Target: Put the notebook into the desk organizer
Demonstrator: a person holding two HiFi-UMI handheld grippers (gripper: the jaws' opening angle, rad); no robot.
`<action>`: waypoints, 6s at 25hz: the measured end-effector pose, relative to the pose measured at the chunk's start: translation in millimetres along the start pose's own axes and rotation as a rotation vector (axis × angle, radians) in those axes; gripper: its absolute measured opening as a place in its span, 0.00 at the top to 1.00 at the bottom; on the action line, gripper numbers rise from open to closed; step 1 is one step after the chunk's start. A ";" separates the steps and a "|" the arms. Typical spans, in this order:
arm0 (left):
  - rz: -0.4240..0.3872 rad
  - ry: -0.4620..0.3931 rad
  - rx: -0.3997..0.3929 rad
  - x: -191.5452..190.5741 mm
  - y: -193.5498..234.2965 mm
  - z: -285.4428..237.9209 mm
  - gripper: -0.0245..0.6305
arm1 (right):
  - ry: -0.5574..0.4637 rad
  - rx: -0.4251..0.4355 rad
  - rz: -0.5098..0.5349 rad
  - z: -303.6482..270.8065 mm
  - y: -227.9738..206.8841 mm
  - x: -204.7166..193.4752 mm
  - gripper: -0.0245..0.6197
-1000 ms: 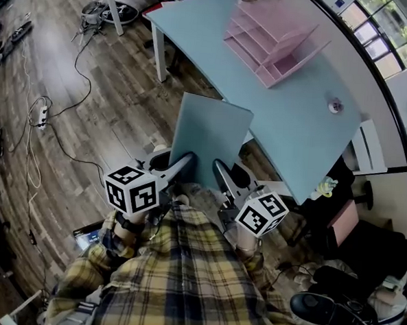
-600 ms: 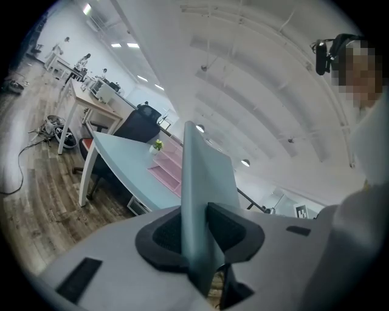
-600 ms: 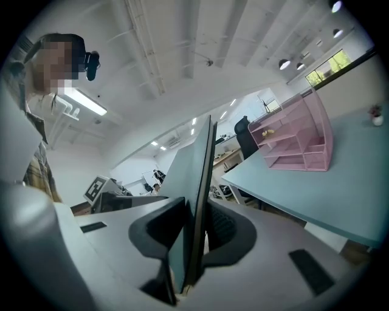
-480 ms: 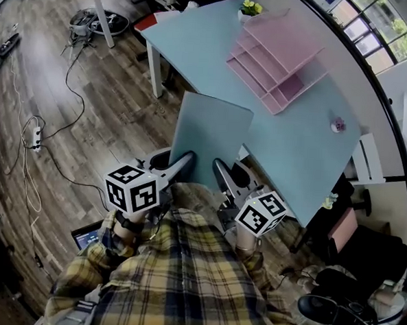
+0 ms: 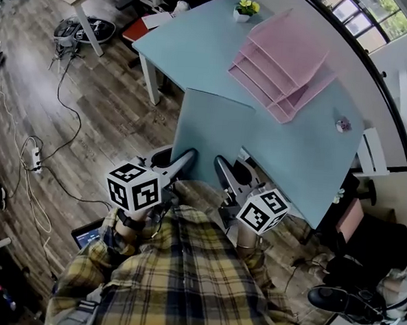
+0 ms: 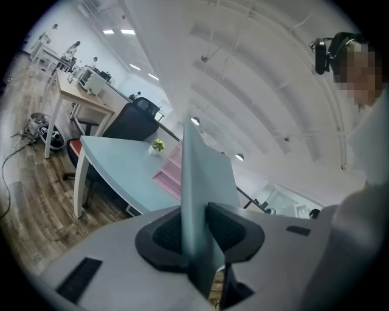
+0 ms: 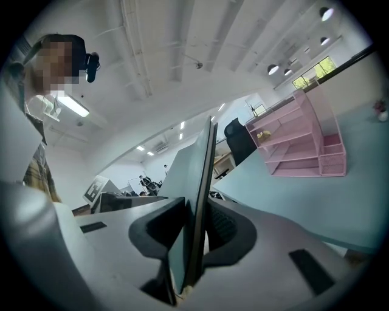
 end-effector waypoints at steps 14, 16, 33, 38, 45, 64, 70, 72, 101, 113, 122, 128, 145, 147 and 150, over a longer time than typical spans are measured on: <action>0.004 0.055 -0.040 31.3 46.9 3.3 0.80 | -0.019 -0.066 -0.024 -49.4 8.4 -1.2 0.83; 0.008 0.066 -0.052 32.8 48.9 -4.2 0.80 | -0.021 -0.085 -0.026 -49.5 3.4 0.7 0.83; -0.055 0.111 -0.154 104.5 65.3 -129.7 0.80 | -0.120 -0.182 -0.012 -81.0 -90.0 78.8 0.83; -0.069 0.148 -0.196 130.9 56.7 -175.5 0.80 | -0.152 -0.225 -0.024 -79.4 -119.9 112.4 0.83; -0.080 0.209 -0.242 144.9 53.1 -227.6 0.80 | -0.185 -0.286 -0.053 -75.0 -156.8 133.3 0.83; -0.101 0.325 -0.332 161.1 57.9 -281.3 0.81 | -0.247 -0.407 -0.126 -77.2 -187.6 144.4 0.83; -0.081 0.355 -0.363 166.8 63.7 -289.5 0.81 | -0.254 -0.432 -0.134 -82.5 -189.5 146.6 0.83; -0.067 0.365 -0.372 167.7 66.3 -292.2 0.81 | -0.253 -0.436 -0.137 -84.2 -191.0 146.5 0.82; 0.197 0.331 -0.425 176.5 66.1 -303.8 0.87 | -0.162 -0.497 0.138 -75.9 -171.1 136.1 0.47; 0.295 0.359 -0.431 175.1 70.2 -306.4 0.87 | -0.120 -0.543 0.369 -80.8 -153.7 115.5 0.45; 0.435 0.405 -0.417 170.7 75.9 -307.1 0.87 | -0.162 -0.559 0.399 -84.1 -147.7 116.6 0.45; 0.436 0.402 -0.417 170.9 76.3 -306.2 0.87 | -0.152 -0.570 0.424 -86.0 -147.8 117.4 0.45; -0.071 0.277 -0.434 201.2 68.3 -294.5 0.59 | -0.278 -0.577 0.415 -88.9 -154.1 152.6 0.45; -0.159 0.267 -0.436 202.5 67.9 -291.6 0.58 | -0.275 -0.586 0.377 -90.7 -155.3 154.2 0.45; -0.261 0.259 -0.451 203.0 67.0 -288.4 0.55 | -0.285 -0.603 0.382 -90.2 -160.2 156.2 0.45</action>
Point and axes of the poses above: the fingertips, and each gripper's own axes: z backward along the fingers, y to its left, x out of its top, the point moved 6 cm from there along z, backward along the fingers, and after that the axes turned 2 degrees about -x, right-handed, at the moved point
